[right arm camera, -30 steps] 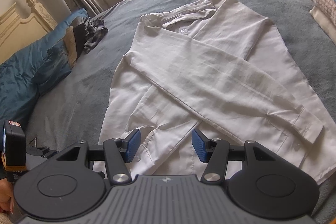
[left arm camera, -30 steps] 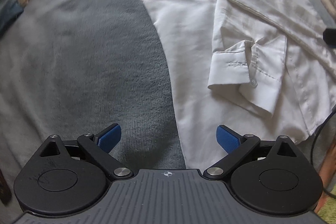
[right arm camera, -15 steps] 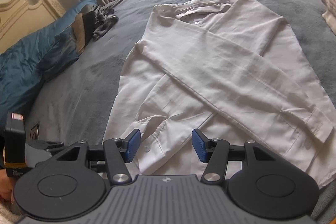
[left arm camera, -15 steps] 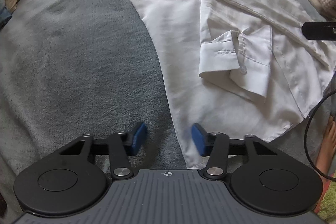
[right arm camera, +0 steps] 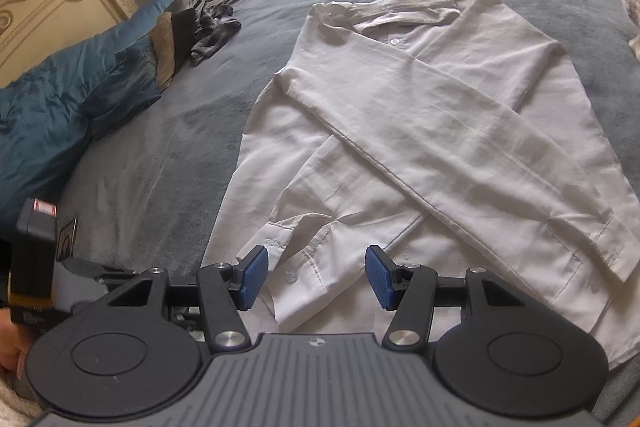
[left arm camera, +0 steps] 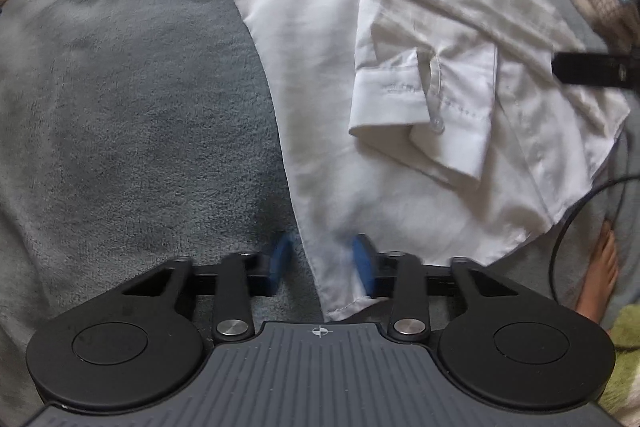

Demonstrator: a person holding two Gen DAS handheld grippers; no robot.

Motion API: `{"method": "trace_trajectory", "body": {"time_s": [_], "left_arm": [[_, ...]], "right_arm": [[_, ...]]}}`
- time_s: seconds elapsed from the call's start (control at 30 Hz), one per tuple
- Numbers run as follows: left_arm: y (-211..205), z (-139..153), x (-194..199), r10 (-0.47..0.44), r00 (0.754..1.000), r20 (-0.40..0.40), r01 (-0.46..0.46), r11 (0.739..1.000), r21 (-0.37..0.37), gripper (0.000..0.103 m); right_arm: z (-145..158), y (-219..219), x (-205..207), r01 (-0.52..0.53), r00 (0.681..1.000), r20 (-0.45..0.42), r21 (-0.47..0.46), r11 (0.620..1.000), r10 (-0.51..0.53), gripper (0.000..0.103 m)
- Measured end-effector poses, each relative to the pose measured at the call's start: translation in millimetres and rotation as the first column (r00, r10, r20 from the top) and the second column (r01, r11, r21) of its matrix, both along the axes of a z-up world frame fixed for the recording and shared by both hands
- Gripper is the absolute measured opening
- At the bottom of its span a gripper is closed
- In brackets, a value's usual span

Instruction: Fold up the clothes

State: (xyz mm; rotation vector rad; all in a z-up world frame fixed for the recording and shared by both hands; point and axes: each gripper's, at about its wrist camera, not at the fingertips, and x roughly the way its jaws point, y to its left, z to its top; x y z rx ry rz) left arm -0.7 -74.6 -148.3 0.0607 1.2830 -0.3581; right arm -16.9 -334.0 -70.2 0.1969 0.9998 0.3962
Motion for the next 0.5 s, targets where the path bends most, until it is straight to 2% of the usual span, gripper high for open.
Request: {"method": "trace_trajectory", "body": {"time_s": [0.07, 0.27, 0.37, 0.5], "left_arm": [[6, 2, 3, 0.030, 0.999, -0.010, -0.031, 0.999, -0.031, 0.012], [27, 4, 12, 0.148, 0.985, -0.088, -0.160, 0.975, -0.153, 0.003], [33, 8, 15, 0.184, 0.976, -0.112, -0.204, 0.958, -0.202, 0.003], [37, 15, 19, 0.214, 0.969, -0.122, -0.238, 0.940, -0.243, 0.003]], "right_arm": [[2, 3, -3, -0.021, 1.000, 0.021, -0.013, 1.000, 0.021, 0.057], [9, 21, -15, -0.124, 0.985, 0.110, -0.075, 0.989, 0.132, 0.055], [7, 39, -26, -0.227, 0.959, 0.142, -0.139, 0.964, 0.246, 0.055], [0, 65, -42, -0.349, 0.912, 0.144, -0.222, 0.910, 0.385, 0.056]]}}
